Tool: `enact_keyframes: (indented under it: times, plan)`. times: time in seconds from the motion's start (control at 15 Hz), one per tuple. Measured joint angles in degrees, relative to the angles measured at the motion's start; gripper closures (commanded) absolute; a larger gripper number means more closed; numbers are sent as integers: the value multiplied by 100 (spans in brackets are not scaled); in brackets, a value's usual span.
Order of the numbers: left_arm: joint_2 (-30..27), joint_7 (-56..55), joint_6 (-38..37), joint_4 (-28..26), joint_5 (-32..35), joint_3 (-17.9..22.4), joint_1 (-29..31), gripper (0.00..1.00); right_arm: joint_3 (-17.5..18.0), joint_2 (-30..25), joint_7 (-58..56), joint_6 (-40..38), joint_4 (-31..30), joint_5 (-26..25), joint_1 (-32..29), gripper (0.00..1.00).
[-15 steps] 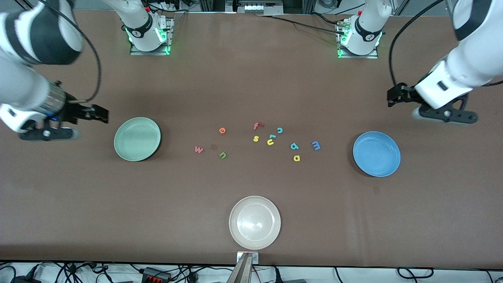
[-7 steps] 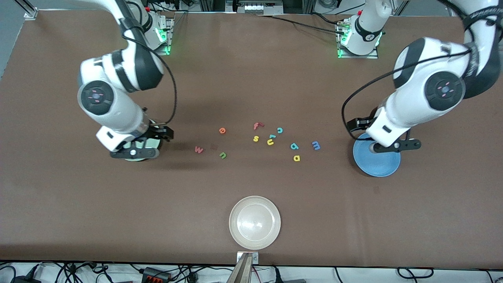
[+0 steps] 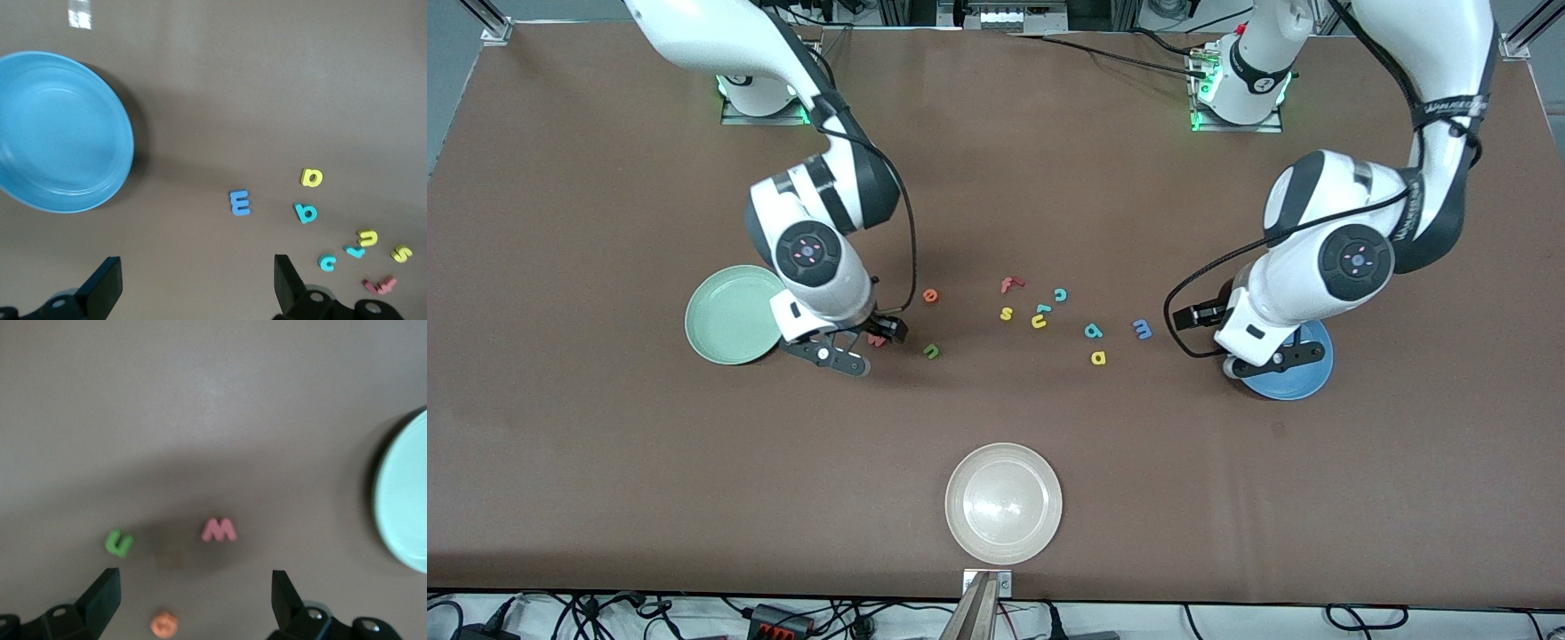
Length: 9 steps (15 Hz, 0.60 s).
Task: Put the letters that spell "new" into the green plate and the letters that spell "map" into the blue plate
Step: 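Move the right gripper to the u while the left gripper reaches the E, then grasp the u with the right gripper while the left gripper grasps the E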
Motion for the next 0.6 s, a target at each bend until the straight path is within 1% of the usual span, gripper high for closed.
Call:
enact_keyframes:
  times: [0.07,0.13,0.33,0.4,0.47,0.6]
  plan:
    - [38,-32,219,-141,0,-14,-1,0,0,145,271,159,47,1,17,7]
    - [75,-53,436,-278,-1,-26,-4,0,0,275,561,318,82,2,22,17]
    - [234,-133,889,-550,-2,-39,-66,0,35,568,1220,619,140,3,30,39]
    - [300,-170,988,-584,-2,-39,-86,0,62,628,1351,642,148,5,37,43]
    - [376,-208,1095,-604,-2,-40,-106,0,84,681,1454,662,152,24,45,45]
    - [545,-257,1285,-619,-2,-43,-158,0,126,781,1579,845,156,177,68,45]
